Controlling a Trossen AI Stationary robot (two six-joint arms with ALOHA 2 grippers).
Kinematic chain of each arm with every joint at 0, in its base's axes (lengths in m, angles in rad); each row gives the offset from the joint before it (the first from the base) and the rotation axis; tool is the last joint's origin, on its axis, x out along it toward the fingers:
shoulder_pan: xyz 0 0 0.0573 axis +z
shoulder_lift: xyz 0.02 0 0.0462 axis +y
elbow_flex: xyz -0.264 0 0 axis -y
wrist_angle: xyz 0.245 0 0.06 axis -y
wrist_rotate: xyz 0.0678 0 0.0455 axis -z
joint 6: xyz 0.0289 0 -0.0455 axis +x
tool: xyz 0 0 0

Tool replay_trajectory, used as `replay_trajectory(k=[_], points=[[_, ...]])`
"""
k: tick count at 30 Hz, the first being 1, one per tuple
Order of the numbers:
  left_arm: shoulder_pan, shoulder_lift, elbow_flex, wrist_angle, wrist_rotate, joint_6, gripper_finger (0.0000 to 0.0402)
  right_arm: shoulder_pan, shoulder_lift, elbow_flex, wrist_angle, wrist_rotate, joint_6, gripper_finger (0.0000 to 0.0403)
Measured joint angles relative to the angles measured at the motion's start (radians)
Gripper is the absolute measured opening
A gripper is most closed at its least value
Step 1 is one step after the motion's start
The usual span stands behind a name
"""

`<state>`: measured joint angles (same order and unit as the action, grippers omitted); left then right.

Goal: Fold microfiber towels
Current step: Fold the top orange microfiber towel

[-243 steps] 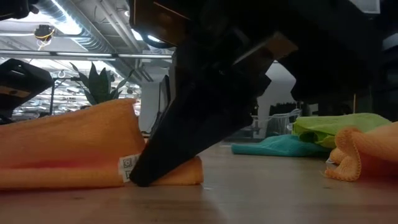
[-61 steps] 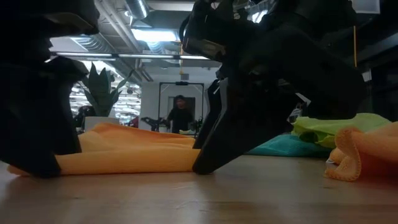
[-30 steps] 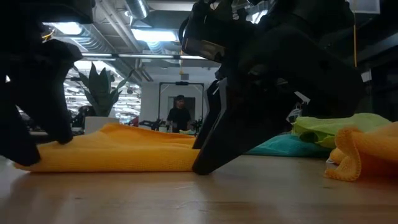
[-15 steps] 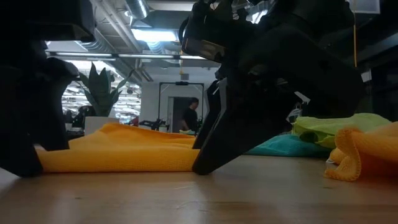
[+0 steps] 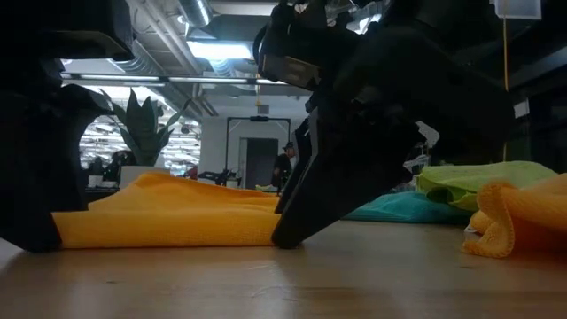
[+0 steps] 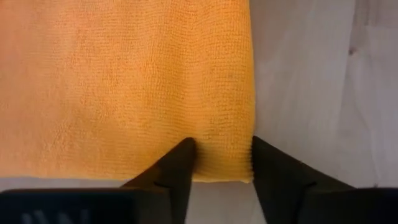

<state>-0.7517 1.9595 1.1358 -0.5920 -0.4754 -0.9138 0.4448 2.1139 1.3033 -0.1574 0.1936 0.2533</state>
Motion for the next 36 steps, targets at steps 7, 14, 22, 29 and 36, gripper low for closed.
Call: replay_trajectory(k=[7, 14, 22, 29, 36], points=[[0.0, 0.001, -0.003, 0.024, 0.003, 0.011, 0.0029, 0.0, 0.0, 0.0, 0.002, -0.002, 0.037, 0.0079], [-0.003, -0.002, 0.057, 0.011, 0.067, 0.06, 0.0003, 0.001, 0.004, 0.041, -0.021, -0.184, 0.133, 0.0015], [-0.008, -0.022, 0.228, -0.004, 0.227, 0.192, 0.0001, 0.023, 0.007, 0.208, -0.196, -0.432, 0.102, 0.0009], [-0.016, -0.022, 0.348, -0.011, 0.249, 0.281, 0.0001, 0.074, 0.005, 0.357, -0.37, -0.522, 0.024, 0.0009], [-0.008, -0.023, 0.385, -0.08, 0.221, 0.296, 0.0, 0.105, 0.002, 0.404, -0.445, -0.412, 0.0, 0.0009]])
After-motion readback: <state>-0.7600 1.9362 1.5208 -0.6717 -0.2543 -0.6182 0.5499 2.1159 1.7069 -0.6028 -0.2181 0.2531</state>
